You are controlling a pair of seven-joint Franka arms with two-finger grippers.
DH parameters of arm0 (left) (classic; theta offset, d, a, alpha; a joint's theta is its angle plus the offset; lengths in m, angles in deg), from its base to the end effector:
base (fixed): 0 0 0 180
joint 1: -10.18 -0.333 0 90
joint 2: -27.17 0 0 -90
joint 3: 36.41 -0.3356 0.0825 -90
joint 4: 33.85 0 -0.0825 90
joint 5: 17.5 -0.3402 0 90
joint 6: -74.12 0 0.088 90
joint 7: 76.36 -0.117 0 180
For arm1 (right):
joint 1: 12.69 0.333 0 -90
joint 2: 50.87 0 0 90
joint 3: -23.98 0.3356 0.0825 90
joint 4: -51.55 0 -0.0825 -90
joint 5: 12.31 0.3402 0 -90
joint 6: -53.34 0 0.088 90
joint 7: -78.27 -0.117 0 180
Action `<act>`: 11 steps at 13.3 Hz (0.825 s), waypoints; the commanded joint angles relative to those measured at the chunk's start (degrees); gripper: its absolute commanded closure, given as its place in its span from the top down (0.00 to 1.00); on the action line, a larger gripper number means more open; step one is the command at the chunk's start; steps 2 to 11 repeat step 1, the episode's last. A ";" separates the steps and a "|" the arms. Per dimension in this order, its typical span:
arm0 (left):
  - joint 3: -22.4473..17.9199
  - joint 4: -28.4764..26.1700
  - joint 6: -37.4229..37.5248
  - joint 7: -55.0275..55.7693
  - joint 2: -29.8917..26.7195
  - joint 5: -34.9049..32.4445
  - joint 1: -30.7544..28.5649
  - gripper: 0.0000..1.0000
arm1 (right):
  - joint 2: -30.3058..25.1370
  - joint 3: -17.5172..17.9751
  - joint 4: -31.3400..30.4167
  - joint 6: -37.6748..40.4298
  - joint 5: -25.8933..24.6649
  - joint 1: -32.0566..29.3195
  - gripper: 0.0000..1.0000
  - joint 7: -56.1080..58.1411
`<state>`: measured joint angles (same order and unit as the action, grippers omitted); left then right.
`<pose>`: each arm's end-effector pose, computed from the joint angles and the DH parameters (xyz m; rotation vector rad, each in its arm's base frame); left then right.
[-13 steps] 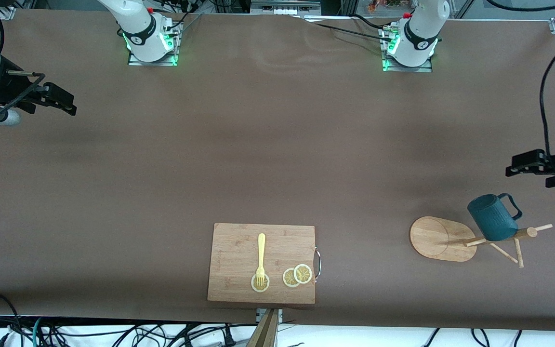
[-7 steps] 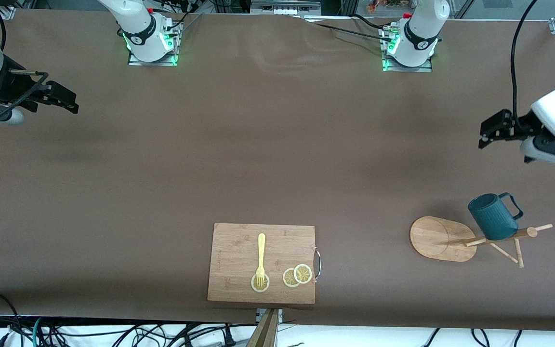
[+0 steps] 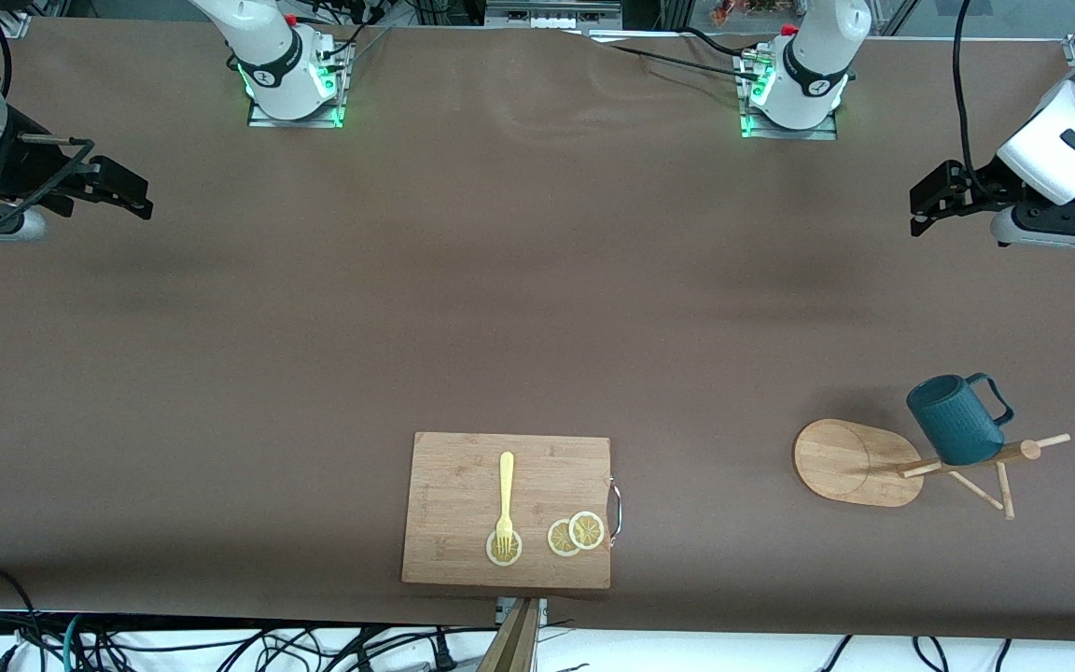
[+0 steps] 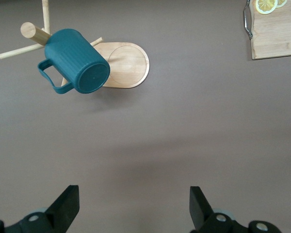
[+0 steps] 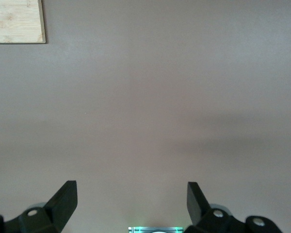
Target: Pass cup and hang on rack
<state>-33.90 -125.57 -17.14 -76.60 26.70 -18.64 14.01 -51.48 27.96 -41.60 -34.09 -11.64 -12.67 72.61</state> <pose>0.5068 -0.0541 0.6274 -3.1162 0.1798 -0.0019 0.4984 0.0365 0.6124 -3.1347 0.0455 0.1409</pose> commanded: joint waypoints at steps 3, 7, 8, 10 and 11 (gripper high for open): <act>-1.46 -1.00 -1.02 0.15 -0.75 1.14 0.39 1.00 | -0.27 0.77 0.69 0.85 0.11 -0.81 1.00 -0.06; -1.46 -1.00 -1.02 0.15 -0.75 1.14 0.39 1.00 | -0.27 0.77 0.69 0.85 0.11 -0.81 1.00 -0.06; -1.46 -1.00 -1.02 0.15 -0.75 1.14 0.39 1.00 | -0.27 0.77 0.69 0.85 0.11 -0.81 1.00 -0.06; -1.46 -1.00 -1.02 0.15 -0.75 1.14 0.39 1.00 | -0.27 0.77 0.69 0.85 0.11 -0.81 1.00 -0.06; -1.46 -1.00 -1.02 0.15 -0.75 1.14 0.39 1.00 | -0.27 0.77 0.69 0.85 0.11 -0.81 1.00 -0.06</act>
